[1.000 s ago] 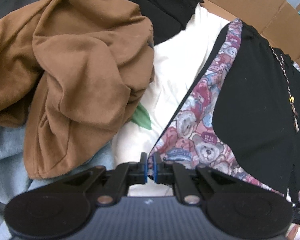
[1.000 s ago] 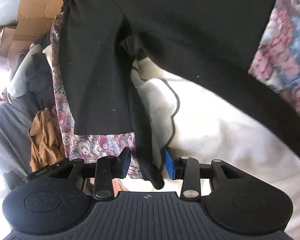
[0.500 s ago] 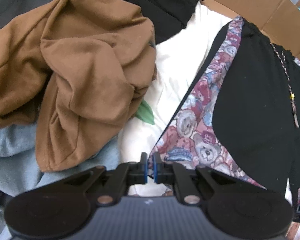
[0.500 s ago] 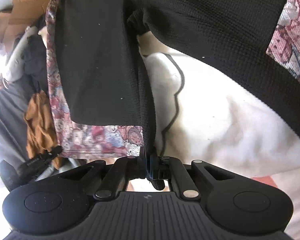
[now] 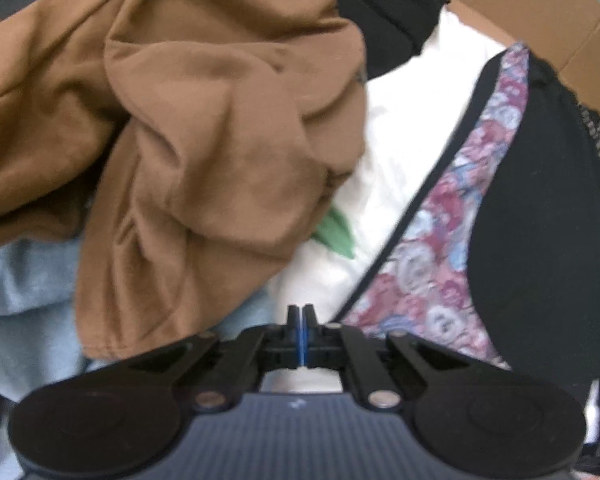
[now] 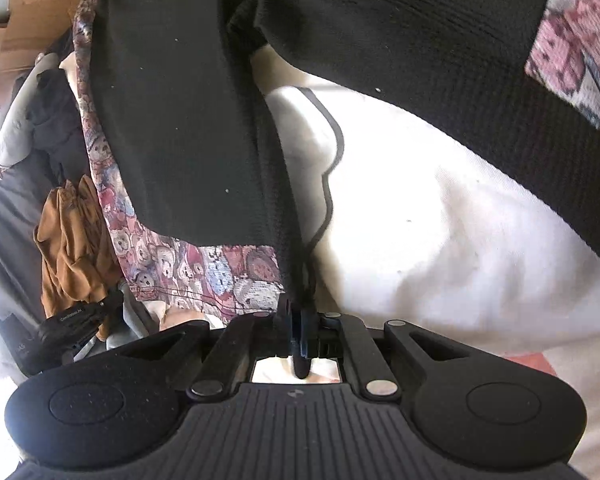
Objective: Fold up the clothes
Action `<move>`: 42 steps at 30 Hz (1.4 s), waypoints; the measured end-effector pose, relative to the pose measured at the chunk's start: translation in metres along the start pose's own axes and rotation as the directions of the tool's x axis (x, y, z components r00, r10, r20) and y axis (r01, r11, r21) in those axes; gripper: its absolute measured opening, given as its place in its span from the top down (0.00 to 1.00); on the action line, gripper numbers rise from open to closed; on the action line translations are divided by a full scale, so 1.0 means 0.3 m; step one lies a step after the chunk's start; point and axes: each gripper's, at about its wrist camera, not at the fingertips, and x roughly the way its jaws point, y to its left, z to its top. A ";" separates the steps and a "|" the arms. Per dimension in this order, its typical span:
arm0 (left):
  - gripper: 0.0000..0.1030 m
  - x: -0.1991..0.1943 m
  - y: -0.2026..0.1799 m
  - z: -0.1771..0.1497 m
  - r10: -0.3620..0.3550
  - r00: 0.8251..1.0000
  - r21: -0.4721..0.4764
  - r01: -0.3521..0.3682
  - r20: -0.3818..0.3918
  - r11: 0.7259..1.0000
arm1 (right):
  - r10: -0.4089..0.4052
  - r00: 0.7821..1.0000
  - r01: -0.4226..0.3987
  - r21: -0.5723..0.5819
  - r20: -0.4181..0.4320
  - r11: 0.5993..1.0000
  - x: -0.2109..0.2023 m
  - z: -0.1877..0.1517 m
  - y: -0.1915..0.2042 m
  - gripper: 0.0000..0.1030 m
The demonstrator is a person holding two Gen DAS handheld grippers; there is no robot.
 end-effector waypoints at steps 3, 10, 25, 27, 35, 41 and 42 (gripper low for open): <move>0.85 -0.011 -0.028 0.002 -0.023 0.999 0.009 0.023 0.022 1.000 | -0.011 1.000 0.011 -0.009 0.014 1.000 -0.012 -0.009 0.002 0.93; 0.84 0.023 -0.073 -0.015 -0.050 0.999 0.052 0.051 -0.012 0.997 | -0.063 0.998 0.064 -0.057 0.019 0.996 -0.011 -0.019 0.012 0.93; 0.85 0.122 -0.101 -0.040 0.005 0.997 0.051 -0.001 -0.071 0.999 | -0.093 0.995 0.096 -0.081 0.034 0.992 -0.064 -0.041 0.008 0.93; 0.77 0.097 -0.109 -0.037 -0.002 0.998 0.044 0.004 -0.061 0.999 | -0.088 0.995 0.092 -0.088 0.053 0.992 -0.090 -0.045 0.022 0.88; 0.50 -0.085 -0.142 0.005 -0.053 0.999 0.034 0.053 0.007 0.998 | -0.086 0.984 0.111 -0.160 0.153 0.981 -0.268 -0.038 0.122 0.68; 0.44 -0.250 -0.196 0.050 -0.089 0.993 0.055 0.084 0.078 0.995 | -0.074 0.967 0.130 -0.218 0.245 0.967 -0.458 0.002 0.206 0.60; 0.44 -0.275 -0.204 0.051 -0.088 0.992 0.058 0.083 0.085 0.995 | -0.070 0.962 0.130 -0.221 0.263 0.967 -0.496 0.006 0.218 0.60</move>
